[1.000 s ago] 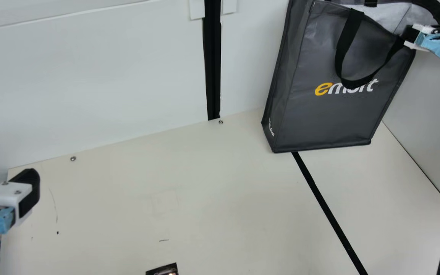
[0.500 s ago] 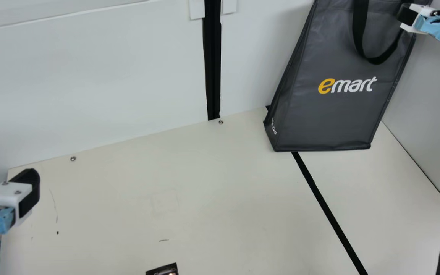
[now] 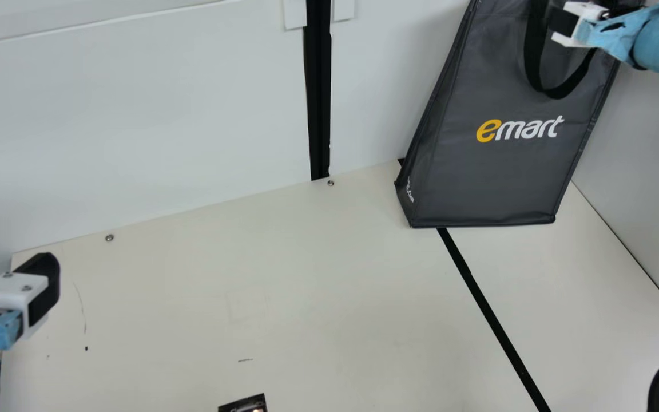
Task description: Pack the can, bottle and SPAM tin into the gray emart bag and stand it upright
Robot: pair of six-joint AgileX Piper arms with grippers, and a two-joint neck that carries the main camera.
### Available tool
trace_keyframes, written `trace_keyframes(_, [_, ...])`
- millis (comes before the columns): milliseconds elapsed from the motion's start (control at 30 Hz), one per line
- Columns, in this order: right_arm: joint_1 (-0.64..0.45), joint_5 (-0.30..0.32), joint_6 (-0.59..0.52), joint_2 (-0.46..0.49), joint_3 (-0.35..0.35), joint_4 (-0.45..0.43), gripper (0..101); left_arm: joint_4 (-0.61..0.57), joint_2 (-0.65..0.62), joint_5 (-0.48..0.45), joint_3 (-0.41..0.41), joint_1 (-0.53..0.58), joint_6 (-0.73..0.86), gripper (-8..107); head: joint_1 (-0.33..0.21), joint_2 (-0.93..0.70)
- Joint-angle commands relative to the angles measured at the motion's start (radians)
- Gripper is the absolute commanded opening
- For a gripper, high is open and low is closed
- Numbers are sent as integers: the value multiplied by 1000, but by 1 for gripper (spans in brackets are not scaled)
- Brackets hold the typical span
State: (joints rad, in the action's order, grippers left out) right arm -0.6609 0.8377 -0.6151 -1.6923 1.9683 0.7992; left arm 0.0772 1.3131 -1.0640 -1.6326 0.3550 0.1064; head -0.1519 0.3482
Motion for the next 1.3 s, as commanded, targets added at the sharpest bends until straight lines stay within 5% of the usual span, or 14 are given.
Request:
trace_keyframes(0, [17,6,-7,5,-9,8,95,0,0,0,0,0,0,90,-23,1])
trace_keyframes(1267, [355,145,-55,138,-289,39,95,0,0,0,0,0,0,90,-23,1])
